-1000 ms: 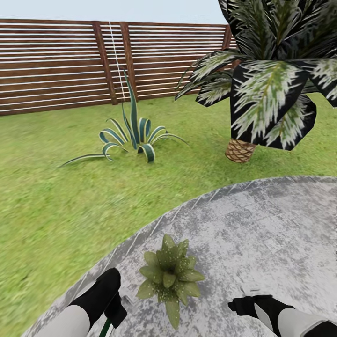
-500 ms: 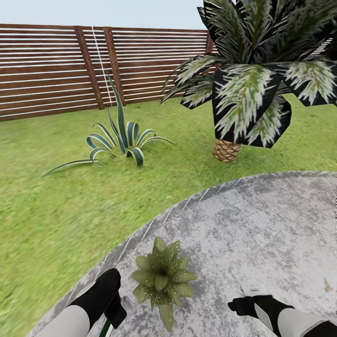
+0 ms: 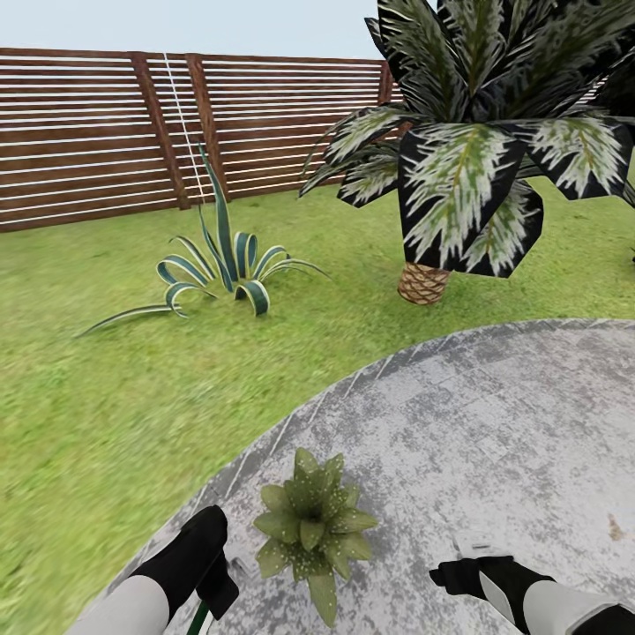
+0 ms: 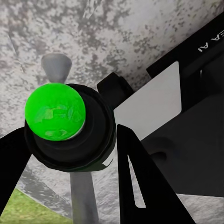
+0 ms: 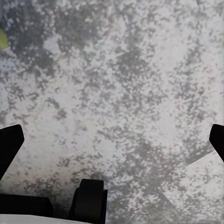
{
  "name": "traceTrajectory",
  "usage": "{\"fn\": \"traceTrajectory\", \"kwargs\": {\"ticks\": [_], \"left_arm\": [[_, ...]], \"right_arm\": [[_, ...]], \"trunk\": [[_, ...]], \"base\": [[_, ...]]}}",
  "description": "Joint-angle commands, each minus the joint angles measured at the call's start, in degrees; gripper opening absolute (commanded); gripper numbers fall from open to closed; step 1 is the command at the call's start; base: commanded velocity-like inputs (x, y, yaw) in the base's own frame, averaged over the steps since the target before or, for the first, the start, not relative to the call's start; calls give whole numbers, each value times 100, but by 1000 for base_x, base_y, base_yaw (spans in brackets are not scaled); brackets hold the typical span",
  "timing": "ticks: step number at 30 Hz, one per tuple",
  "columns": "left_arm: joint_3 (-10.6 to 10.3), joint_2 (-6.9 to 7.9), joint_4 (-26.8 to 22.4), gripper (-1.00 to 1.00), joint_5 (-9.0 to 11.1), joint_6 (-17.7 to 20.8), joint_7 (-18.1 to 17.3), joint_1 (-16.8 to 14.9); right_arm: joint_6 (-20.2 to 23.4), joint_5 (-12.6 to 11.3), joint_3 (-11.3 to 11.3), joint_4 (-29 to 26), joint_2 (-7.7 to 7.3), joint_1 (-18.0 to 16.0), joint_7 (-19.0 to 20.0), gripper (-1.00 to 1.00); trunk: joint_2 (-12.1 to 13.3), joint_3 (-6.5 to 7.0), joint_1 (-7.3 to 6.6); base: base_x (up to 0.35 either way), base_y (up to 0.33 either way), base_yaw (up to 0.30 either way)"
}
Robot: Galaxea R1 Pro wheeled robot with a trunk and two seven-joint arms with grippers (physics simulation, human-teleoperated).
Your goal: Pick up the pesticide atomizer in the garden and spray insectifuge to fully cover both potted plants in the garden.
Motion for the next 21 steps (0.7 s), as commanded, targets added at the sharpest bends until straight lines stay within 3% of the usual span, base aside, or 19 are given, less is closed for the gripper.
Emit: {"fn": "traceTrajectory", "kwargs": {"ticks": [1,6,16,21], "left_arm": [[-8,1,-8,-100,-61,11,-59,-2],[-8,1,-9,-100,-61,11,-59,-5],[-8,1,-9,-100,-61,11,-59,-4],[-8,1,-9,-100,-61,11,-59,-2]], "right_arm": [[10,-60,48,9,1,-6,26,100],[10,-60,56,9,2,-6,26,100],[10,-60,59,9,3,-6,26,100],[10,-60,57,9,1,-6,26,100]], "trunk": [[-2,-4,0],[-2,23,0],[-2,113,0],[-2,159,0]], "base": [[0,0,0],[0,92,0],[38,287,0],[49,71,0]]}}
